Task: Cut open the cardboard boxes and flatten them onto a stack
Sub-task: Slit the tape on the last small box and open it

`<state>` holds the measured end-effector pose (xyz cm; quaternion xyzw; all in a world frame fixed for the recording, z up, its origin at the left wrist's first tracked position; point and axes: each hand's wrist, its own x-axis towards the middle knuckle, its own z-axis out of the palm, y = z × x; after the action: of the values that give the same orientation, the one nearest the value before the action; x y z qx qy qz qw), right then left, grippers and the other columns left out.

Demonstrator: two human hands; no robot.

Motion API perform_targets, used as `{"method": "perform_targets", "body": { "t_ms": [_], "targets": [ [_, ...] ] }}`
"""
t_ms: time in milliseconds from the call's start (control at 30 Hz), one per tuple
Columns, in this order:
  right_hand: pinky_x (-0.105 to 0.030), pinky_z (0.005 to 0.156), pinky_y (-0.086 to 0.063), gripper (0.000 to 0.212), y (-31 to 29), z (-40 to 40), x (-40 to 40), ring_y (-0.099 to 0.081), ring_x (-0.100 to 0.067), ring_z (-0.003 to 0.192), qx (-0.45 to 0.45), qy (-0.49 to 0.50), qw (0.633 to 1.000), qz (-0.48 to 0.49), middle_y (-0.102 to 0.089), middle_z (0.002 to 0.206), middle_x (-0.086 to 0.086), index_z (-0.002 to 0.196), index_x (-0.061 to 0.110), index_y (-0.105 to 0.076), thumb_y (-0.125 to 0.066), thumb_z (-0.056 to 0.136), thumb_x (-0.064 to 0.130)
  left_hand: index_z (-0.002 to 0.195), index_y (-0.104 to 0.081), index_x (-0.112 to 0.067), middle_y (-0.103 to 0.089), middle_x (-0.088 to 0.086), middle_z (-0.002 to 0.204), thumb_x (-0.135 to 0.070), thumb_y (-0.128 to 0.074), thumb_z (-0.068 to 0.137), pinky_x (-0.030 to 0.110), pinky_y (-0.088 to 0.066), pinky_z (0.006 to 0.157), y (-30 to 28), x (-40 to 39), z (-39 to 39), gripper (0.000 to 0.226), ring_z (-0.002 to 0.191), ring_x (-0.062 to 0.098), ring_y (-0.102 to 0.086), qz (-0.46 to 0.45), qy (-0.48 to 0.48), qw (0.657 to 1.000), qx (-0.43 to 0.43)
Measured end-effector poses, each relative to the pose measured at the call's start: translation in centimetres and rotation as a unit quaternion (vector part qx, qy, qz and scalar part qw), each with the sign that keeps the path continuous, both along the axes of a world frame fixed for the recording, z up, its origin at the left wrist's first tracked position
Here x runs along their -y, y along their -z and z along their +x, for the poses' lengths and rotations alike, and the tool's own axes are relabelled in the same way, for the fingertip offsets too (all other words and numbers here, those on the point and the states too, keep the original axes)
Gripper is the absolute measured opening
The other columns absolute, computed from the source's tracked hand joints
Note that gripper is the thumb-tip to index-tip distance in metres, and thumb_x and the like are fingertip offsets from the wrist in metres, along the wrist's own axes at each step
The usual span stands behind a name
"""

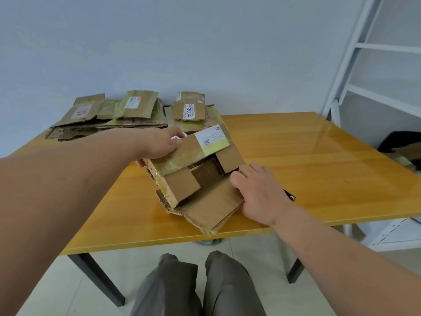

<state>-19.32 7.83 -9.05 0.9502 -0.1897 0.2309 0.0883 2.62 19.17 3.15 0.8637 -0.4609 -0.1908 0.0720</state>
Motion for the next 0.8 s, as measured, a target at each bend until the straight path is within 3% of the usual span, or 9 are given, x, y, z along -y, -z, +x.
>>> {"method": "perform_targets", "body": {
  "t_ms": [100, 200, 300, 367, 433, 500, 600, 667, 800],
  "targets": [
    [-0.035, 0.079, -0.028, 0.058, -1.6, 0.1, -0.3, -0.042, -0.023, 0.093, -0.114, 0.02, 0.991, 0.061, -0.047, 0.103, 0.0, 0.112, 0.024, -0.051, -0.062, 0.058, 0.007, 0.144, -0.034, -0.031, -0.056, 0.007, 0.097, -0.035, -0.027, 0.106, 0.032, -0.045, 0.064, 0.6, 1.1, -1.1, 0.039, 0.078, 0.021, -0.055, -0.019, 0.06, 0.989, 0.135],
    [-0.04, 0.102, -0.023, 0.072, -3.3, 0.3, -0.8, -0.034, -0.022, 0.119, -0.214, 0.053, 0.962, 0.158, -0.038, 0.125, 0.002, 0.137, 0.037, -0.042, -0.062, 0.071, 0.016, 0.15, -0.026, -0.03, -0.041, 0.009, 0.141, -0.074, -0.035, 0.089, 0.042, -0.046, 0.087, 1.1, 1.6, -2.1, 0.076, 0.121, 0.032, -0.05, 0.053, 0.056, 0.966, 0.245],
    [-0.046, 0.11, -0.024, 0.076, -5.5, 0.4, -1.0, -0.027, -0.024, 0.133, -0.296, 0.078, 0.916, 0.26, -0.033, 0.142, 0.003, 0.144, 0.044, -0.037, -0.062, 0.076, 0.022, 0.155, -0.003, -0.026, -0.028, 0.005, 0.153, -0.097, -0.048, 0.056, 0.049, -0.046, 0.092, 1.6, 1.6, -3.0, 0.129, 0.136, 0.034, -0.035, 0.091, 0.043, 0.936, 0.338],
    [-0.043, 0.111, -0.03, 0.071, -7.4, 0.7, -1.0, -0.029, -0.023, 0.138, -0.305, 0.081, 0.875, 0.366, -0.037, 0.149, 0.004, 0.143, 0.043, -0.042, -0.06, 0.08, 0.015, 0.155, 0.01, -0.025, -0.024, 0.005, 0.155, -0.096, -0.054, 0.051, 0.05, -0.044, 0.095, 2.0, 1.6, -3.2, 0.141, 0.139, 0.033, -0.03, 0.083, 0.051, 0.924, 0.369],
    [-0.032, 0.106, -0.034, 0.058, -8.5, 1.1, -0.7, -0.038, -0.019, 0.137, -0.298, 0.09, 0.863, 0.397, -0.043, 0.149, 0.005, 0.143, 0.033, -0.047, -0.054, 0.09, 0.012, 0.154, 0.013, -0.024, -0.026, 0.007, 0.155, -0.088, -0.061, 0.058, 0.049, -0.044, 0.094, 2.1, 1.7, -3.0, 0.137, 0.138, 0.033, -0.031, 0.067, 0.073, 0.917, 0.386],
    [-0.032, 0.095, -0.04, 0.046, -8.0, 1.7, 0.0, -0.052, -0.02, 0.123, -0.198, 0.114, 0.874, 0.428, -0.054, 0.136, 0.0, 0.138, 0.025, -0.05, -0.058, 0.093, 0.028, 0.154, 0.007, -0.023, -0.036, 0.008, 0.147, -0.073, -0.063, 0.072, 0.046, -0.047, 0.089, 2.0, 1.7, -2.7, 0.119, 0.13, 0.034, -0.041, 0.035, 0.103, 0.918, 0.382],
    [-0.038, 0.086, -0.047, 0.083, -5.9, 3.2, 0.4, -0.054, -0.031, 0.115, -0.037, 0.195, 0.889, 0.412, -0.037, 0.136, -0.008, 0.145, 0.018, -0.027, -0.069, 0.082, 0.053, 0.141, -0.02, -0.019, -0.059, 0.009, 0.107, -0.052, -0.053, 0.087, 0.042, -0.055, 0.077, 1.2, 1.2, -2.3, 0.072, 0.092, 0.027, -0.059, -0.06, 0.119, 0.949, 0.285],
    [-0.037, 0.076, -0.047, 0.091, -4.6, 4.2, 0.1, -0.055, -0.033, 0.109, 0.021, 0.24, 0.897, 0.37, -0.031, 0.134, -0.01, 0.142, 0.016, -0.021, -0.072, 0.078, 0.056, 0.131, -0.036, -0.017, -0.062, 0.005, 0.096, -0.05, -0.046, 0.094, 0.038, -0.053, 0.073, -0.1, 0.7, -2.0, 0.05, 0.083, 0.024, -0.059, -0.075, 0.112, 0.962, 0.236],
    [-0.038, 0.066, -0.046, 0.098, -2.9, 5.2, 0.0, -0.06, -0.034, 0.102, 0.045, 0.29, 0.881, 0.371, -0.045, 0.126, -0.009, 0.145, 0.021, -0.012, -0.07, 0.076, 0.062, 0.098, -0.066, -0.008, -0.061, 0.005, 0.085, -0.06, -0.042, 0.095, 0.032, -0.041, 0.067, -2.2, -0.1, -1.6, 0.058, 0.08, 0.02, -0.057, -0.087, 0.094, 0.982, 0.14]
  ]
}}
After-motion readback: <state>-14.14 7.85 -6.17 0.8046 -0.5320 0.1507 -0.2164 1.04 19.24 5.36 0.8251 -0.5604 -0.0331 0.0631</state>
